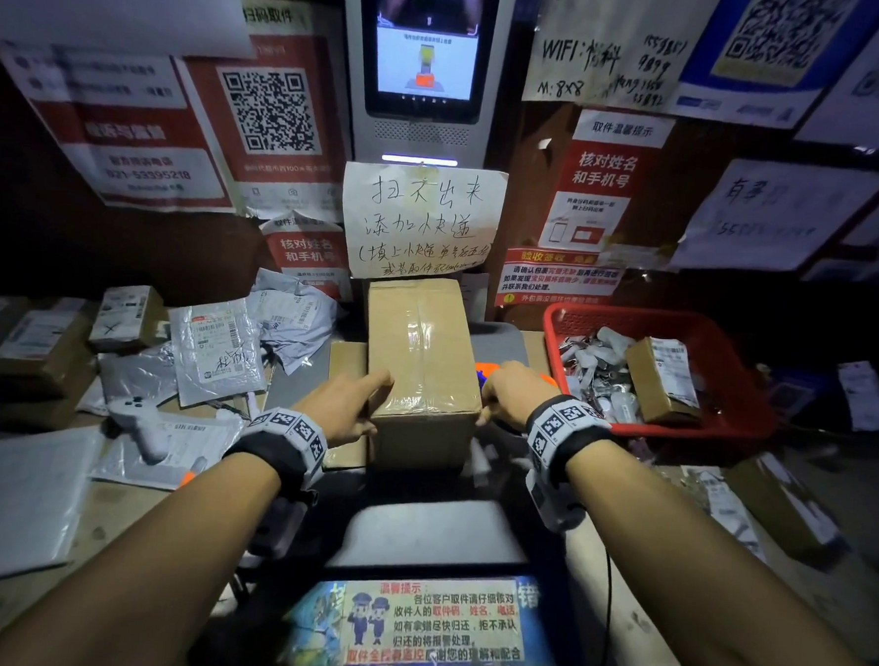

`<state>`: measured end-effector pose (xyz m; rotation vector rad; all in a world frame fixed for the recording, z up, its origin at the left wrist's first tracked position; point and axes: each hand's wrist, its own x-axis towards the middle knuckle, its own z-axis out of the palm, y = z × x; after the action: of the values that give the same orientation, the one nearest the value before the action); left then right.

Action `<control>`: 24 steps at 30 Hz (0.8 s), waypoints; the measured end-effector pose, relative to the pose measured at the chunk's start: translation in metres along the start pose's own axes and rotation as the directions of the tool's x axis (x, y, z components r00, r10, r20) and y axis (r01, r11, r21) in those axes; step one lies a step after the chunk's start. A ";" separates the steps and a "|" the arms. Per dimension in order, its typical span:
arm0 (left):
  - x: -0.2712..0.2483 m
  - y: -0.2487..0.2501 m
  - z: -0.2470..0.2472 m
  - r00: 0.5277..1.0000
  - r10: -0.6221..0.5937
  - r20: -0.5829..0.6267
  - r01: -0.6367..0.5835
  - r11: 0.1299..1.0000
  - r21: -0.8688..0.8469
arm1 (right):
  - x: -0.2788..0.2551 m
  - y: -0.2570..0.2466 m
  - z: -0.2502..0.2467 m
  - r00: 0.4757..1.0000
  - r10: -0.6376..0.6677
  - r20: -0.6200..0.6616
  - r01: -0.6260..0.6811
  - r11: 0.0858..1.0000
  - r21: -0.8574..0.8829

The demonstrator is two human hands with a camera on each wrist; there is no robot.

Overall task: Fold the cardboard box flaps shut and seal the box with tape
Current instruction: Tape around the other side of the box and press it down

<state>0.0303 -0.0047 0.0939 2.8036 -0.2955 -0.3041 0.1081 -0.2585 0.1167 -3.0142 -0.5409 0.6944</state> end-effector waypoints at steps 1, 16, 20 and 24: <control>0.000 0.000 0.001 1.000 0.000 -0.009 0.000 1.000 -0.002 | -0.001 0.001 0.000 0.999 -0.025 -0.028 0.024 1.000 -0.020; -0.001 0.002 -0.002 0.998 -0.001 0.060 0.007 0.995 -0.099 | -0.016 -0.004 0.012 1.000 0.019 -0.024 -0.015 0.983 0.181; -0.007 0.002 -0.006 0.997 0.009 0.081 -0.002 0.996 -0.087 | -0.027 0.002 0.017 0.997 0.009 -0.076 0.011 0.966 0.259; -0.016 0.007 -0.012 0.994 0.001 -0.105 0.011 0.993 0.116 | -0.042 0.009 0.029 0.992 0.037 -0.122 0.003 0.948 0.319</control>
<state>0.0163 -0.0047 0.1100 2.9233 -0.2912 -0.1437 0.0636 -0.2828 0.1081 -2.7376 -0.3579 0.5264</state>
